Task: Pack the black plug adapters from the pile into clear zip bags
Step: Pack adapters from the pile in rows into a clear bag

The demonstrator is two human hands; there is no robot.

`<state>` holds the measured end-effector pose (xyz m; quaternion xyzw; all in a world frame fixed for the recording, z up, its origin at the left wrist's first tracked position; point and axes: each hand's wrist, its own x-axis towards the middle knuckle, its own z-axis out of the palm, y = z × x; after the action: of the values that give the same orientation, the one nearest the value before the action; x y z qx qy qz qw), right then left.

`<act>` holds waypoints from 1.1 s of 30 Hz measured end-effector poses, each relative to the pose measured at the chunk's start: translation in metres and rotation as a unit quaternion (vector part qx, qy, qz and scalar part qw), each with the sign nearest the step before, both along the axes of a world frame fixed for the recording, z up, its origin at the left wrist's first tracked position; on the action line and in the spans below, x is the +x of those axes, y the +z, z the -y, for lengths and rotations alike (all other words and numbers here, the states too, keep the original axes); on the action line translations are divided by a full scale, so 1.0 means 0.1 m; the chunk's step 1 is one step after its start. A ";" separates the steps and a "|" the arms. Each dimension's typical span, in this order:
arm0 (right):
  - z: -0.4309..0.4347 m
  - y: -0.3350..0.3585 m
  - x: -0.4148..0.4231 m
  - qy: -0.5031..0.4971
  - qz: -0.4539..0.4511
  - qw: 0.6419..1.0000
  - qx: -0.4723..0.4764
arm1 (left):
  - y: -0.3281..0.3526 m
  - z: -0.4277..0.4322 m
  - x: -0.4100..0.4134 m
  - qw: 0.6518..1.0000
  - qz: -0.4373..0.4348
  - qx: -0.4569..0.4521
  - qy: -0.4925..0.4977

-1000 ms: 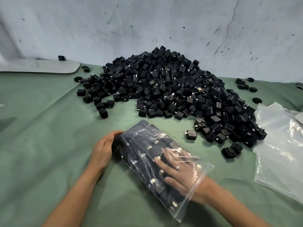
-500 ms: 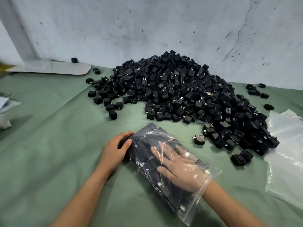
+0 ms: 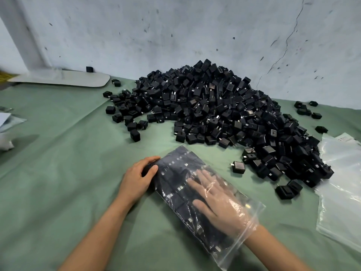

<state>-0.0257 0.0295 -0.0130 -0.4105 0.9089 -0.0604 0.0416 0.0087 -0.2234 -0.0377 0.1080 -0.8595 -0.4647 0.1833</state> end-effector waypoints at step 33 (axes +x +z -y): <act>-0.37 -0.09 0.20 0.077 -0.180 0.976 -0.097 | -0.02 0.01 -0.01 1.000 -0.001 -0.004 0.002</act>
<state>-0.0060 0.0661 -0.0219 -0.4851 0.8571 -0.0701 -0.1587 0.0079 -0.2247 -0.0398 0.1084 -0.8608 -0.4614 0.1857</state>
